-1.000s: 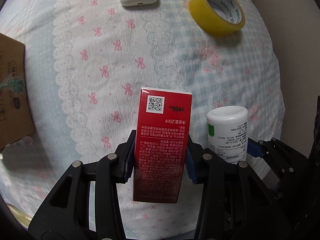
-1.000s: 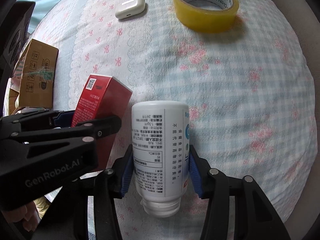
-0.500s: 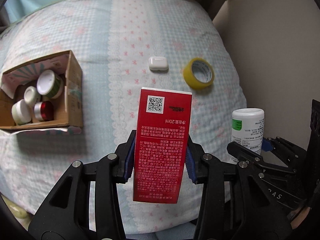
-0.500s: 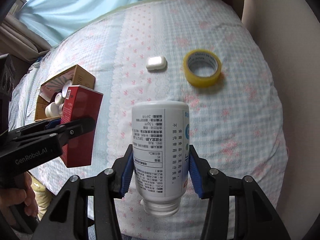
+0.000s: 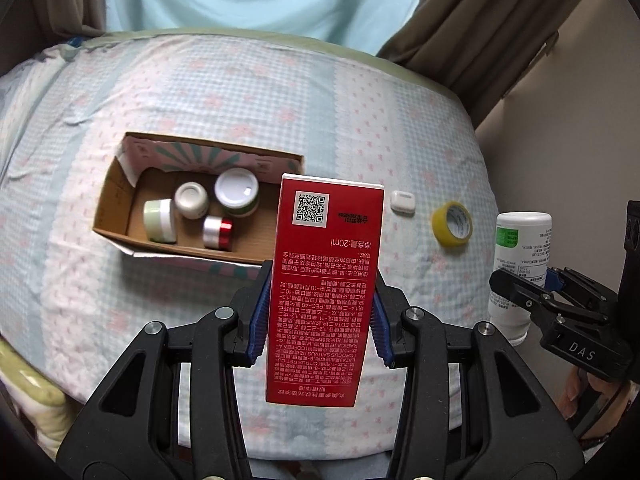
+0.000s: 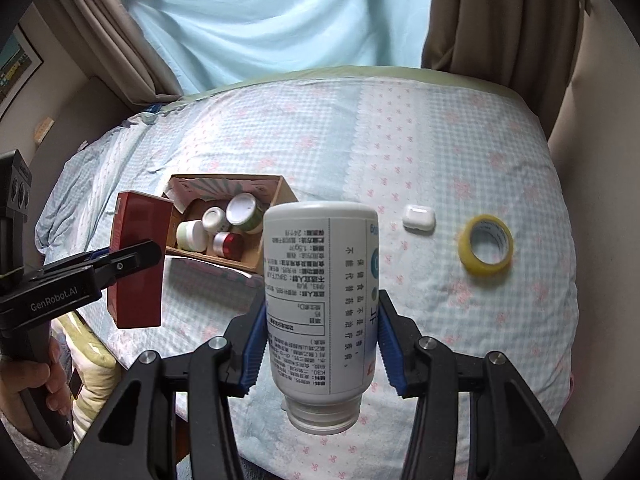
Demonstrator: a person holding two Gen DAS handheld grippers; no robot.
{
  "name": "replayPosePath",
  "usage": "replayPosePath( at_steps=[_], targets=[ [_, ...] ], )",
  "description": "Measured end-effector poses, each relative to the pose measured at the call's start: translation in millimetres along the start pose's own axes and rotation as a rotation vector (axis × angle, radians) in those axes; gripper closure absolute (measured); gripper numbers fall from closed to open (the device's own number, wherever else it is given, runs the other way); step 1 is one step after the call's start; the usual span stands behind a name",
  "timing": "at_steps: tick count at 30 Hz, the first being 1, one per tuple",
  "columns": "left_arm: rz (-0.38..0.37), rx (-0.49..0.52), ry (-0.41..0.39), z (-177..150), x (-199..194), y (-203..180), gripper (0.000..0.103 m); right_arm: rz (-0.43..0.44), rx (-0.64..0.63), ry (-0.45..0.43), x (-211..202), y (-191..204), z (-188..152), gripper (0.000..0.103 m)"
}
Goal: Organize rigid objects
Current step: 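Carry the carton and pill bottle into the cardboard box and open both tools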
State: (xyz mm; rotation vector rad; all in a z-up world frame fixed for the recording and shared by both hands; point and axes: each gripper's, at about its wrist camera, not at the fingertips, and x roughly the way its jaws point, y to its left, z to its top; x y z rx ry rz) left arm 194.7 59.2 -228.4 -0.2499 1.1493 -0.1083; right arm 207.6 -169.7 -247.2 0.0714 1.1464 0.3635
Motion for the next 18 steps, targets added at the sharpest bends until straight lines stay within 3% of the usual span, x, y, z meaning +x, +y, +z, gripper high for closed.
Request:
replayPosePath(
  at_steps=[10, 18],
  targets=[
    [0.002, -0.021, 0.042, 48, 16, 124, 0.064, 0.017, 0.041, 0.032, 59, 87, 47, 0.057],
    [-0.011, 0.034, 0.115, 88, 66, 205, 0.064, -0.008, 0.166, 0.08, 130, 130, 73, 0.057]
  ],
)
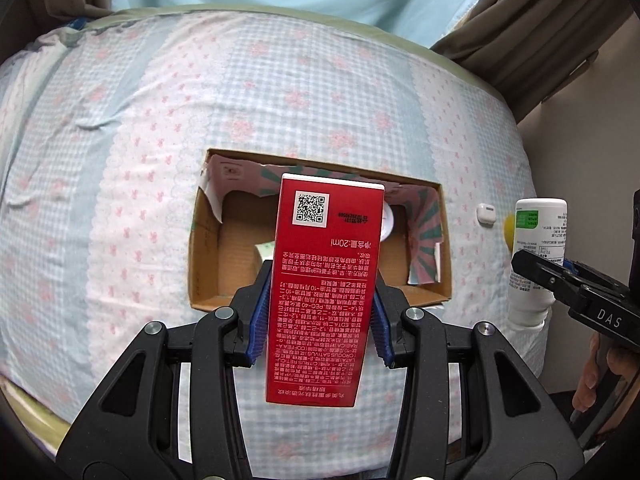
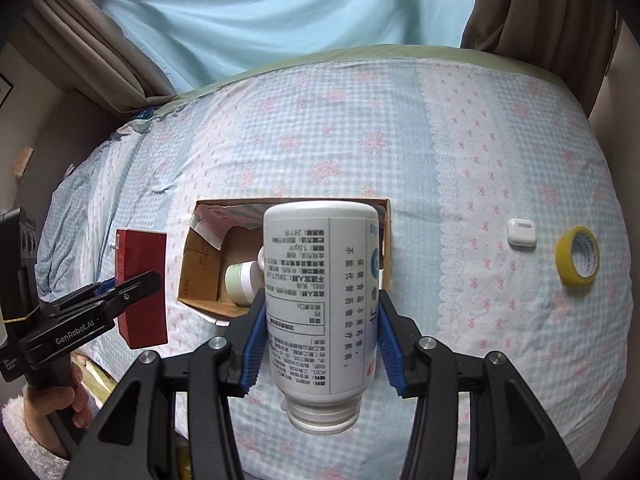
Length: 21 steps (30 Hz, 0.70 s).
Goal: Organize rigid objects
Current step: 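Carry the carton and pill bottle into the cardboard box and open both tools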
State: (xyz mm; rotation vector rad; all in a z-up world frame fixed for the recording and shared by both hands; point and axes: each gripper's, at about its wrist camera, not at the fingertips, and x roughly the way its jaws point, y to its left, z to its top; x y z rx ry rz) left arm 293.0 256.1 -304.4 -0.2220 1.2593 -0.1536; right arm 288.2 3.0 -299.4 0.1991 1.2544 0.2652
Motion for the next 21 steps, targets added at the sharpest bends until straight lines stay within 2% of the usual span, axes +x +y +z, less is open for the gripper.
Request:
replayPosePath(
  at_steps=[8, 15, 21],
  targets=[
    [-0.012, 0.027, 0.075, 28, 54, 36, 0.064, -0.027, 0.094, 0.066, 61, 19, 10, 0.057],
    [-0.004, 0.062, 0.143, 44, 100, 44, 0.064, -0.069, 0.155, 0.121, 104, 5, 14, 0.057],
    [0.04, 0.163, 0.193, 51, 133, 41, 0.064, -0.11, 0.2, 0.175, 136, -12, 10, 0.057]
  ],
)
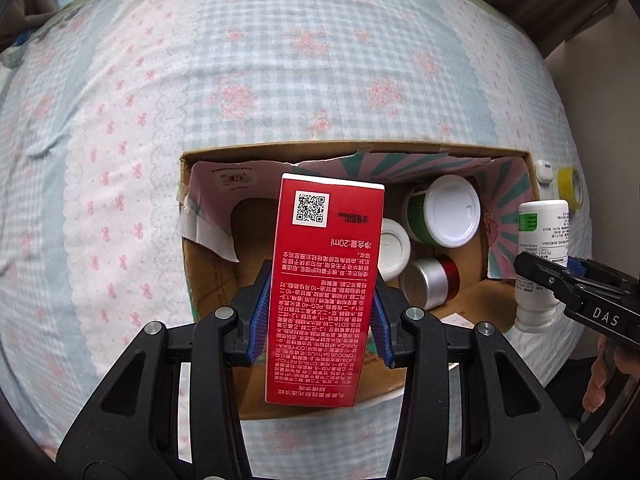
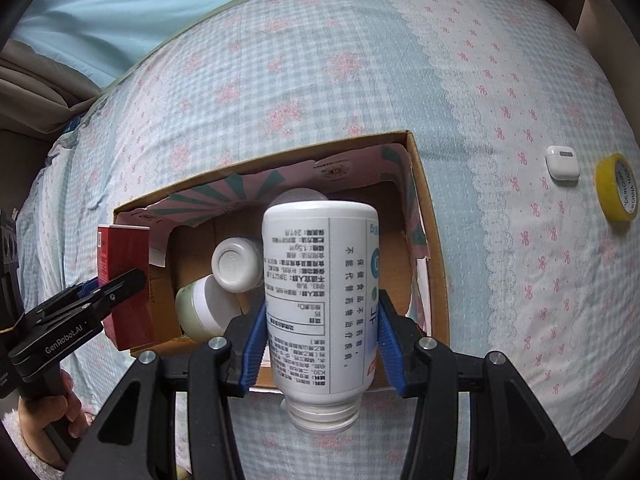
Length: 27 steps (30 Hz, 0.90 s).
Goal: Organize rigid objects
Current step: 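Carry the carton and pill bottle into the cardboard box and open both tools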
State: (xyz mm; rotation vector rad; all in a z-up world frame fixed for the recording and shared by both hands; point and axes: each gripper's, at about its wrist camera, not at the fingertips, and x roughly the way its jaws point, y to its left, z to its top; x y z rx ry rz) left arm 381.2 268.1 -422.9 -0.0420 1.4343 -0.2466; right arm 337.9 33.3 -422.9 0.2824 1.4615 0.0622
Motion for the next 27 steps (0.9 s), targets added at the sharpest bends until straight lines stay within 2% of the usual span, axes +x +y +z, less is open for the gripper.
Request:
replayPosePath(
  at_steps=[9, 14, 17, 18, 19, 20, 21, 22, 23, 27],
  targets=[
    [0.11, 0.179, 0.058, 9, 36, -13, 0.064, -0.009, 0.063, 0.039, 30, -11, 3, 0.057],
    [0.097, 0.176, 0.044, 13, 36, -13, 0.064, -0.002, 0.091, 0.038, 37, -14, 3, 0.057],
    [0.126, 0.19, 0.041, 14, 37, -18, 0.063, -0.001, 0.093, 0.027, 39, -14, 2, 0.057],
    [0.121, 0.191, 0.036, 14, 35, -20, 0.055, 0.0, 0.091, 0.018, 38, -14, 1, 0.057],
    [0.098, 0.189, 0.024, 14, 32, -21, 0.023, -0.005, 0.089, 0.005, 37, -14, -1, 0.056],
    [0.078, 0.185, 0.013, 14, 27, -23, 0.0, -0.009, 0.075, -0.008, 34, -13, -3, 0.046],
    [0.067, 0.182, -0.008, 14, 22, -25, 0.0, -0.013, 0.052, -0.02, 31, -11, -5, 0.023],
    [0.067, 0.181, -0.017, 15, 18, -26, 0.0, -0.012, 0.023, -0.029, 29, -8, -8, 0.009],
    [0.068, 0.18, -0.021, 16, 15, -27, 0.0, -0.013, -0.009, -0.036, 27, -5, -11, 0.0],
    [0.071, 0.161, -0.041, 16, 2, -26, 0.0, -0.015, -0.101, -0.024, 22, 3, -25, 0.0]
  ],
)
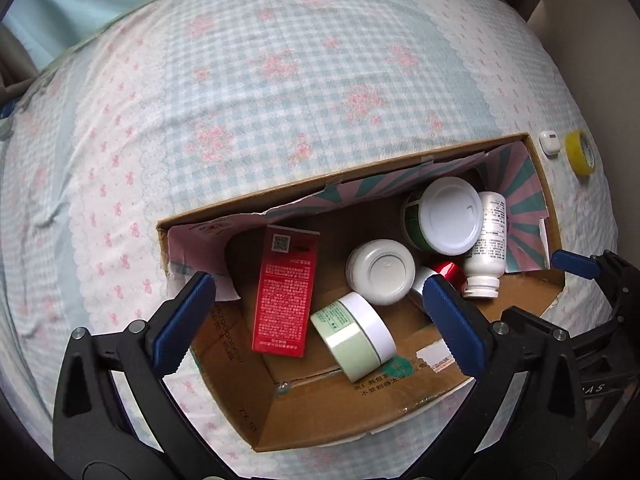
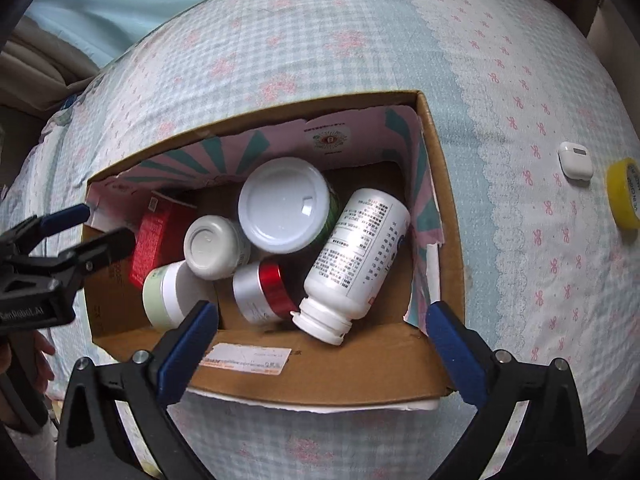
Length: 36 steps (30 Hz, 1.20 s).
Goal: Organize rigid objects
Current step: 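Carry the carton and pill bottle into the cardboard box and open both tools, then lift both tools out of the box toward the earbud case and tape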
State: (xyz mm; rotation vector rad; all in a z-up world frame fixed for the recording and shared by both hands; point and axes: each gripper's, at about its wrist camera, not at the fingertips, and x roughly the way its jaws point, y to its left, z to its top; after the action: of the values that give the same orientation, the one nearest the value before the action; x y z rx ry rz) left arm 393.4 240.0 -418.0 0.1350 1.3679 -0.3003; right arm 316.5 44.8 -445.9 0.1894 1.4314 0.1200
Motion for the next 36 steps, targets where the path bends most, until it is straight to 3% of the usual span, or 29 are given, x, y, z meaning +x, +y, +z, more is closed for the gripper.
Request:
replayPosePath(
  at_steps=[7, 14, 21, 28, 36],
  targets=[
    [0.009, -0.017, -0.03, -15, -30, -2, 0.0, 0.015, -0.025, -0.073, -25, 8, -9, 0.0],
    [0.023, -0.044, -0.076, -42, -81, -15, 0.0, -0.007, -0.054, -0.13, -79, 10, -27, 0.0],
    [-0.014, -0.077, -0.152, -67, -127, -45, 0.0, -0.024, -0.022, -0.179, -134, -14, -60, 0.0],
    [-0.013, -0.089, -0.216, -77, -156, -108, 0.0, -0.07, -0.015, -0.253, -182, -65, -98, 0.0],
    [0.014, -0.057, -0.264, -59, -156, -230, 0.0, -0.051, -0.028, -0.285, -209, -169, -114, 0.0]
  ],
)
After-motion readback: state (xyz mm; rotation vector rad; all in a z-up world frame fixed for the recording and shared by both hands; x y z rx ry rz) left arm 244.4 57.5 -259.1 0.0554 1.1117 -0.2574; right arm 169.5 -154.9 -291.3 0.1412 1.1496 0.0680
